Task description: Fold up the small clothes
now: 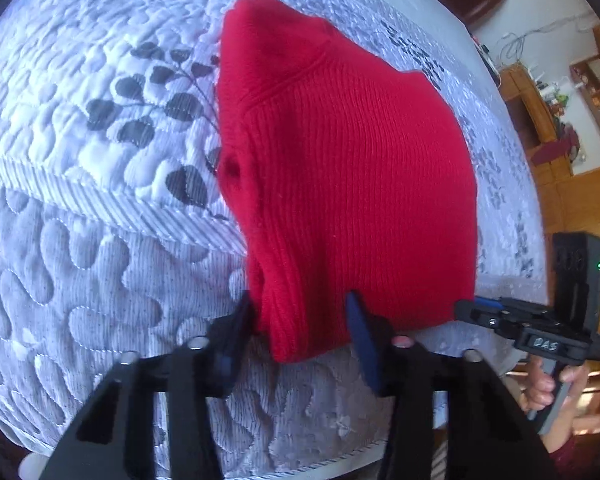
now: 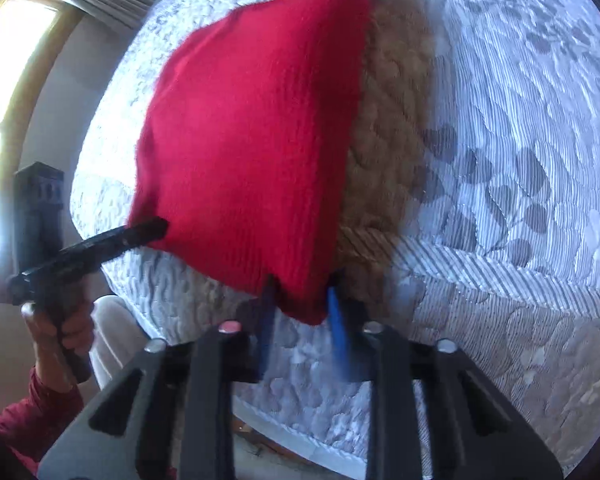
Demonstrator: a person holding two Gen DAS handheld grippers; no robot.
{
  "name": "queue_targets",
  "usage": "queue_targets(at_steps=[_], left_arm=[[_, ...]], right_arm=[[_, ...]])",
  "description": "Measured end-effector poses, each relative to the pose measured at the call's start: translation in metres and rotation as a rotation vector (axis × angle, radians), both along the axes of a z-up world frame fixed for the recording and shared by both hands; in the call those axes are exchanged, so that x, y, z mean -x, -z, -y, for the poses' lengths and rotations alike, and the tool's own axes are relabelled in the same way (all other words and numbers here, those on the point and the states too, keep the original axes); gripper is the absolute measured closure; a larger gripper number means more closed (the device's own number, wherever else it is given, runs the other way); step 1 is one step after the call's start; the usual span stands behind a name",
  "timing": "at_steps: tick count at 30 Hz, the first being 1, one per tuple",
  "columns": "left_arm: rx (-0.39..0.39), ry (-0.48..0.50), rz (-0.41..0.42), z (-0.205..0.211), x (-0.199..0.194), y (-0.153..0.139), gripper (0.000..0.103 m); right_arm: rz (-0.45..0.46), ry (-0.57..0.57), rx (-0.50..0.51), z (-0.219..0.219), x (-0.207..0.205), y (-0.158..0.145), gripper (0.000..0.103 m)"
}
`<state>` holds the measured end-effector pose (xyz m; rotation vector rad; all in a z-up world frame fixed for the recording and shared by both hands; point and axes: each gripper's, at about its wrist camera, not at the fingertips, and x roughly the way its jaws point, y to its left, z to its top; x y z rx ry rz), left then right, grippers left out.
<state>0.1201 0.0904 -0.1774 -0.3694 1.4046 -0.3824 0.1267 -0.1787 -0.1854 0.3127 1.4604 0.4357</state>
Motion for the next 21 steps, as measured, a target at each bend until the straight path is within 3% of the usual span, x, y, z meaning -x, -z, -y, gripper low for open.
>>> queue_targets(at_steps=[3,9,10,12,14,21], left_arm=[[0.028,-0.010,-0.027,-0.004,-0.001,0.001,0.077],[0.031,0.005,-0.035,-0.001,-0.001,0.010,0.077],[0.024,0.020,-0.026,0.001,0.000,0.005,0.075],[-0.024,0.035,0.016,0.002,-0.003,-0.008,0.051],[-0.040,0.043,0.052,0.001,-0.010,-0.019,0.036],[-0.035,0.001,0.029,-0.013,-0.066,-0.013,0.034]], right_arm=[[0.006,-0.006,0.012,0.003,0.002,-0.003,0.088],[0.017,-0.057,0.069,-0.006,0.003,0.002,0.088],[0.019,-0.066,0.070,-0.006,0.003,0.000,0.087],[0.032,-0.063,0.072,-0.004,0.001,-0.007,0.074],[0.048,-0.060,0.075,-0.003,-0.005,-0.015,0.071],[0.133,0.006,0.120,0.006,-0.053,-0.040,0.056]])
